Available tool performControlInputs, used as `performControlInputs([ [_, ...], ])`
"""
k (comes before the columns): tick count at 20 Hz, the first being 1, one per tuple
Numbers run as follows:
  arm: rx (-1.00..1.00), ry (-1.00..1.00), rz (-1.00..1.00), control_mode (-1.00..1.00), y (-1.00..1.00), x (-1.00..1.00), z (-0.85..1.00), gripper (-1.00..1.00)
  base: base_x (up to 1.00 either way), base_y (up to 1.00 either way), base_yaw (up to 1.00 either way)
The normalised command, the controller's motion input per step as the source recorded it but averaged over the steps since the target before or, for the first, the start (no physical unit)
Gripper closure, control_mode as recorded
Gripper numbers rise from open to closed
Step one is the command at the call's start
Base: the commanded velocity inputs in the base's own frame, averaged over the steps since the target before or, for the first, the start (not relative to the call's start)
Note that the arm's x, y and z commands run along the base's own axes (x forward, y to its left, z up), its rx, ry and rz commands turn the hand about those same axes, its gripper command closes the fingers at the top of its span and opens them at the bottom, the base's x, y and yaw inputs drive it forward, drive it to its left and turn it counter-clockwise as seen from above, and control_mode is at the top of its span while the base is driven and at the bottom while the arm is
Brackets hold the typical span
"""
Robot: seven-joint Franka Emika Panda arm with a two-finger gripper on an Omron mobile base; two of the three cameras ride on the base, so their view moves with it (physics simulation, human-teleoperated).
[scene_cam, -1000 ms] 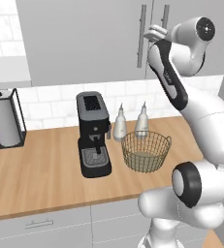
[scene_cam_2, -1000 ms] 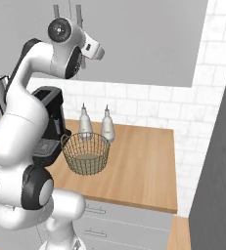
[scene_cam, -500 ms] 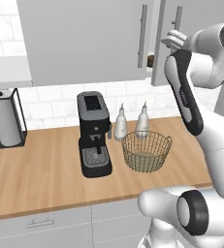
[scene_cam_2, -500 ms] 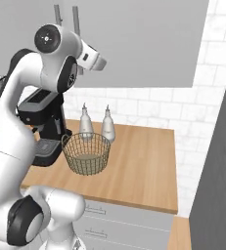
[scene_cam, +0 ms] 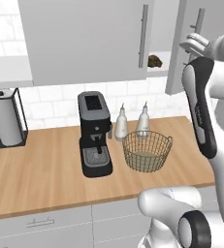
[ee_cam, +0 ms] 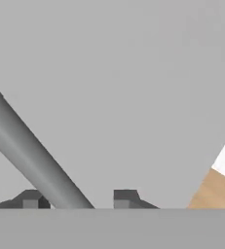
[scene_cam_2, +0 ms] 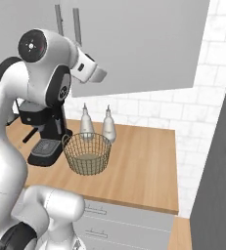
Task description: Open the cabinet, pick up the bread from the cabinet and place it in the basket. Then move the basket to the dining counter.
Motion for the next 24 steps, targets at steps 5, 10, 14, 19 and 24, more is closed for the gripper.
performControlInputs([
  [5, 0.13, 0.0, -0.06, -1.0, -1.0, -1.0, 0.47, 1.0, 0.0, 0.0, 0.0],
  [10, 0.1, 0.01, -0.02, -1.0, -0.65, -1.0, 0.27, -1.0, 0.0, 0.0, 0.0],
  [14, 0.11, -0.06, -0.05, -1.0, -0.01, -1.0, 0.08, -1.0, 0.0, 0.0, 0.0],
  [19, 0.03, 0.0, -0.27, -1.0, 0.86, -0.72, -0.46, -1.0, 0.0, 0.0, 0.0],
  [24, 0.12, 0.03, -0.35, -1.0, 1.0, 0.46, -0.32, -1.0, 0.0, 0.0, 0.0],
])
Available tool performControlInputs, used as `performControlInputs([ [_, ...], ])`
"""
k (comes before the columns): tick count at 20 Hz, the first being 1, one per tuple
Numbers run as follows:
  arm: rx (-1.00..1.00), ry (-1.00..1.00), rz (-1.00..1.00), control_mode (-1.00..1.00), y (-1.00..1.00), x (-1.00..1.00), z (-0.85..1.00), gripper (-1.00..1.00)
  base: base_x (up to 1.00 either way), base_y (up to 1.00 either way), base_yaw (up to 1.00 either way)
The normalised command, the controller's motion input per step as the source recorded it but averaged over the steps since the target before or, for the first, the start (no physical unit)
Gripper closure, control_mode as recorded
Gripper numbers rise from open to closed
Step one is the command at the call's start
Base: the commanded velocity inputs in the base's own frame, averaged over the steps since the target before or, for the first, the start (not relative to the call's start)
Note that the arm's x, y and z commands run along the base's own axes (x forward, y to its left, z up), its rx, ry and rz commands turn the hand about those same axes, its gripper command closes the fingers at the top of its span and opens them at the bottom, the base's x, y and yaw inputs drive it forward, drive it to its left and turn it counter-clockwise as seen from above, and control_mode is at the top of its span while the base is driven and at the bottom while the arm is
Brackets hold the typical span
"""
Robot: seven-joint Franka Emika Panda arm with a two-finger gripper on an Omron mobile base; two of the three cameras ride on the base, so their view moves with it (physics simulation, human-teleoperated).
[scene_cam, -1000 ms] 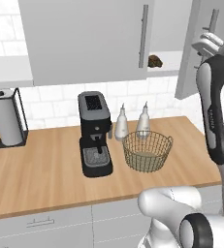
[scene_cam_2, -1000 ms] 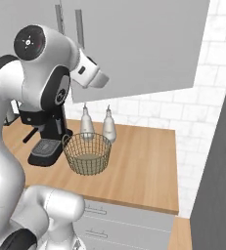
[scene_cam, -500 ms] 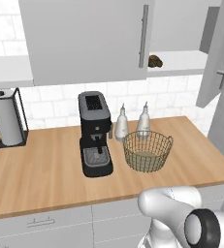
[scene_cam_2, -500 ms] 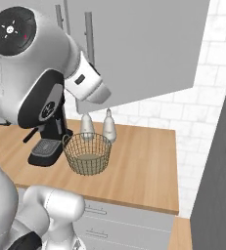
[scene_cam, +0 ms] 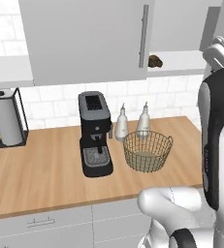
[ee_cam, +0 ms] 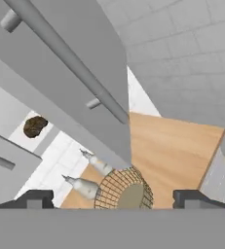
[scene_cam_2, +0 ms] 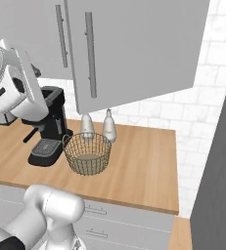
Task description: Open the cabinet, pick up the bread from the cabinet and place it in the basket. Then move the basket to the dining counter.
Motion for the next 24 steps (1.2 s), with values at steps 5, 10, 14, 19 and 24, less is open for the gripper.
performControlInputs([
  [5, 0.24, -0.03, -0.27, -1.0, 0.44, 0.99, -0.09, -1.0, 0.0, 0.0, 0.0],
  [10, 0.2, -0.15, -0.32, -1.0, 0.34, 0.6, 0.0, -1.0, 0.0, 0.0, 0.0],
  [14, 0.15, -0.25, -0.51, -1.0, -0.27, 0.38, -0.02, -1.0, 0.0, 0.0, 0.0],
  [19, 0.18, -0.34, -0.54, -1.0, 0.0, 0.51, -0.01, -1.0, 0.0, 0.0, 0.0],
  [24, 0.16, -0.24, -0.45, -1.0, -0.34, 0.34, -0.11, -1.0, 0.0, 0.0, 0.0],
])
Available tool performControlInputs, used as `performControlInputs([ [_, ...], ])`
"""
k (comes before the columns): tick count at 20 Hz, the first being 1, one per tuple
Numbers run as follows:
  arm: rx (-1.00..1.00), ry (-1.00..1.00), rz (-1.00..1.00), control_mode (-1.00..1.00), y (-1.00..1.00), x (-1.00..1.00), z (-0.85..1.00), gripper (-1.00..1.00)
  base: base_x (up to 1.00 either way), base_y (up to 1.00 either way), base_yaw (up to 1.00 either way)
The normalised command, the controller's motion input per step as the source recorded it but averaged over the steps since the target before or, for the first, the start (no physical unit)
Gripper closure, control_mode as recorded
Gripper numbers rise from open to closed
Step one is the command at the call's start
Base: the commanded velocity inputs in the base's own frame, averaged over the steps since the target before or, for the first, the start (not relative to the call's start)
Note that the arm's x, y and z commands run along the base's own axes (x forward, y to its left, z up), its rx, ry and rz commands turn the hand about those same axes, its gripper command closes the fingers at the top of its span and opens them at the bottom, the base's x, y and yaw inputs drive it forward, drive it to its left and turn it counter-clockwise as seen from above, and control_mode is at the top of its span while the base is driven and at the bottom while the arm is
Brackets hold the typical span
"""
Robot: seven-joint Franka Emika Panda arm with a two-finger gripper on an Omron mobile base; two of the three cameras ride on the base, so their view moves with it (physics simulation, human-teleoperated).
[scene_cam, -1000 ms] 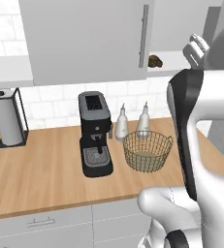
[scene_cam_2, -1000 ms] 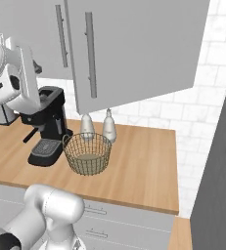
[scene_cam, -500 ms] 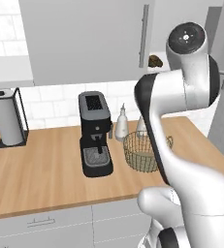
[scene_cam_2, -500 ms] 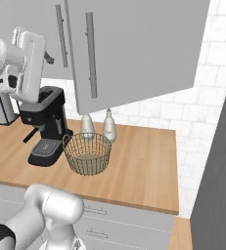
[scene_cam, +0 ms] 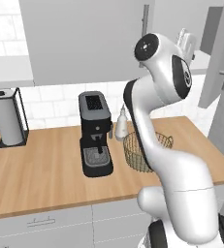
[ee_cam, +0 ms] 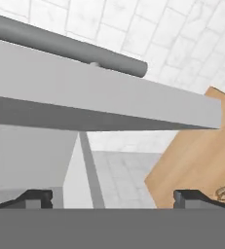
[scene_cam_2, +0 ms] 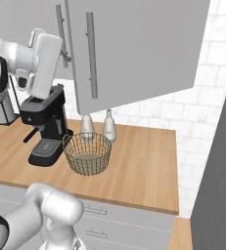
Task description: Open the cabinet, pick up the bread from the cabinet and place it in the basket. Then move the basket to the dining counter.
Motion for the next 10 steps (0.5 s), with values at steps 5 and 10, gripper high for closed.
performControlInputs([
  [5, 0.13, -0.22, -0.42, -1.0, -0.53, 0.02, -0.03, -1.0, 0.0, 0.0, 0.0],
  [10, 0.15, -0.19, -0.41, -1.0, -0.53, -0.27, -0.03, -1.0, 0.0, 0.0, 0.0],
])
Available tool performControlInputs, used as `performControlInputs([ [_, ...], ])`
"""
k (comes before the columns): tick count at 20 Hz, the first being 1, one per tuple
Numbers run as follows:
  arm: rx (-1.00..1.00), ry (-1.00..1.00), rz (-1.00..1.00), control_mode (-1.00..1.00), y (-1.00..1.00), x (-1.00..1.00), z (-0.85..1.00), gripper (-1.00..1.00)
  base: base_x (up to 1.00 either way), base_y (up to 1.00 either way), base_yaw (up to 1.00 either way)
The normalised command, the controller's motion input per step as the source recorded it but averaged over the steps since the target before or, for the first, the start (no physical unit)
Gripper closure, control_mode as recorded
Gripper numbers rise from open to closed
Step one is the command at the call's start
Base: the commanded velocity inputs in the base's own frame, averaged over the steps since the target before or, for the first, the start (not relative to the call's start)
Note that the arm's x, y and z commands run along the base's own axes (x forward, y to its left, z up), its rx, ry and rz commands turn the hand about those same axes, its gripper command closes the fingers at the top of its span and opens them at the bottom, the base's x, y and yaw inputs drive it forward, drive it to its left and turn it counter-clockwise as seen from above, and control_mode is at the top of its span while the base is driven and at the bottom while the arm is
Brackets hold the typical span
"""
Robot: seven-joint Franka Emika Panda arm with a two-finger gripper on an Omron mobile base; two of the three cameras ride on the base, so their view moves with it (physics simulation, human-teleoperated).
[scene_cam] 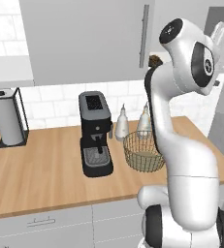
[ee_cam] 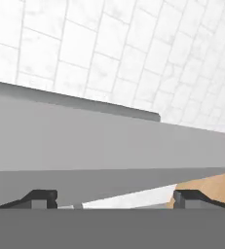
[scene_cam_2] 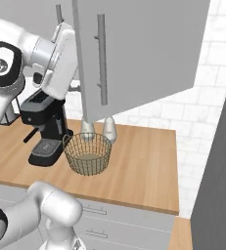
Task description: Open the cabinet, pick up the bread from the cabinet and place it in the basket. Then move the basket to the dining counter.
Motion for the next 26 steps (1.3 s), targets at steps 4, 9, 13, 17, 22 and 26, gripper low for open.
performControlInputs([
  [4, 0.21, -0.22, -0.37, -1.0, -0.4, -0.83, -0.02, -1.0, 0.0, 0.0, 0.0],
  [9, 0.13, -0.18, -0.37, -1.0, -0.98, 0.46, -0.23, -1.0, 0.0, 0.0, 0.0],
  [13, 0.11, -0.18, -0.28, -1.0, -1.0, 0.73, -0.36, -1.0, 0.0, 0.0, 0.0],
  [17, 0.12, -0.17, -0.21, -1.0, -1.0, 0.37, -0.34, -1.0, 0.0, 0.0, 0.0],
  [22, 0.08, -0.05, -0.1, -1.0, -0.63, 0.35, -0.26, -1.0, 0.0, 0.0, 0.0],
  [26, 0.0, -0.15, -0.05, -1.0, 1.0, 0.07, -0.3, -1.0, 0.0, 0.0, 0.0],
])
